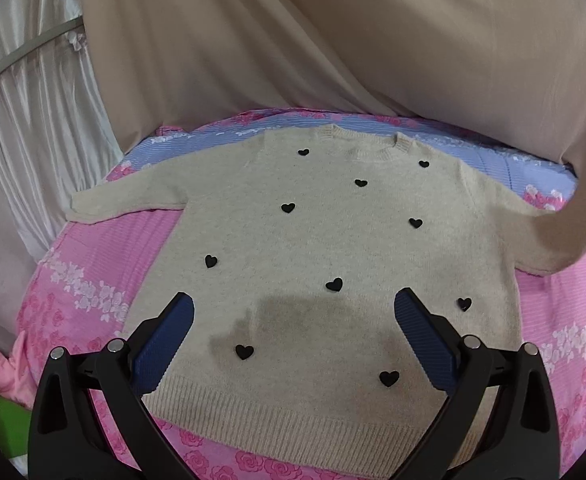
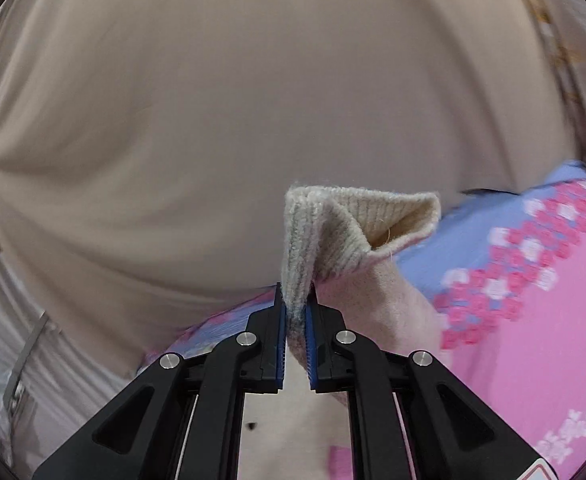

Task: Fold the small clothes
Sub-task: 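Fold the sleeve across the sweater body with the right gripper while the left gripper pinches the body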

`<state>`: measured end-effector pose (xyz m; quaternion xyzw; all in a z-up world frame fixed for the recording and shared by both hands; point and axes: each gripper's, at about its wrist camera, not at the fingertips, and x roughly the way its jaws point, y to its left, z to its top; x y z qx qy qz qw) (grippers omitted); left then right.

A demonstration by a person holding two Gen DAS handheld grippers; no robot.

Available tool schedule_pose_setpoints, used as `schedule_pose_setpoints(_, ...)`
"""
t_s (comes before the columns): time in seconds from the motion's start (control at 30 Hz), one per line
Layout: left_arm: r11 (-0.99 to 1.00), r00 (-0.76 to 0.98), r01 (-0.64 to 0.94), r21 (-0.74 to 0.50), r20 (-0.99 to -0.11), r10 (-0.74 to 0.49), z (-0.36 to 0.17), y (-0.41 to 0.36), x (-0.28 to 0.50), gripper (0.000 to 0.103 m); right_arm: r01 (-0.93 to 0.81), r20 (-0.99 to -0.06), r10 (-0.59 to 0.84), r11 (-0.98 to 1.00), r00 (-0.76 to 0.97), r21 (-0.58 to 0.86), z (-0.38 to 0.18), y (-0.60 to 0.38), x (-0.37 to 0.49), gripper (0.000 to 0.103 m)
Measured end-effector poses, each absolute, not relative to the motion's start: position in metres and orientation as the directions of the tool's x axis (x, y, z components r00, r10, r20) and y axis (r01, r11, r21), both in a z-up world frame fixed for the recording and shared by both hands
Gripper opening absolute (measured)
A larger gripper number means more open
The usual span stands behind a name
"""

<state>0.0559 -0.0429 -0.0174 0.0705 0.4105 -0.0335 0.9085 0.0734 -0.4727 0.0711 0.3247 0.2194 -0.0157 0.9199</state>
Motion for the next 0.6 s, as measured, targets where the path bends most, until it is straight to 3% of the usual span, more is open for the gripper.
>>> schedule_pose_setpoints(0.17,0.996,0.657,0.081,0.043,-0.753,-0.021,-0.021,-0.005,0.061,0.098,-0.048,-0.471,0.352,0.838,0.809,0.544,0.069,-0.322,0.172,0.008)
schedule_pose_setpoints(0.3,0.999,0.635,0.041,0.027,-0.773,-0.005,-0.033,0.029,0.068,0.098,-0.127,-0.591,0.489,0.827,0.642,0.547,-0.001,-0.214,0.233,0.013)
schedule_pose_setpoints(0.43,0.999,0.605,0.033,-0.005,-0.796,-0.024,-0.045,0.067,0.083,0.098,-0.159,-0.691,0.467,0.873,0.552,0.462,-0.066,-0.143,0.219,0.015)
schedule_pose_setpoints(0.5,0.999,0.604,0.036,-0.031,-0.795,-0.047,-0.048,0.082,0.097,0.098,-0.122,-0.687,0.445,0.876,0.574,0.466,-0.071,-0.144,0.193,0.016)
schedule_pose_setpoints(0.57,0.995,0.599,0.055,-0.080,-0.795,-0.097,-0.052,0.094,0.120,0.098,-0.033,-0.684,0.371,0.891,0.628,0.453,-0.068,-0.158,0.162,0.031)
schedule_pose_setpoints(0.6,0.993,0.594,0.065,-0.101,-0.796,-0.120,-0.055,0.096,0.132,0.098,0.024,-0.689,0.323,0.896,0.649,0.443,-0.069,-0.172,0.146,0.043)
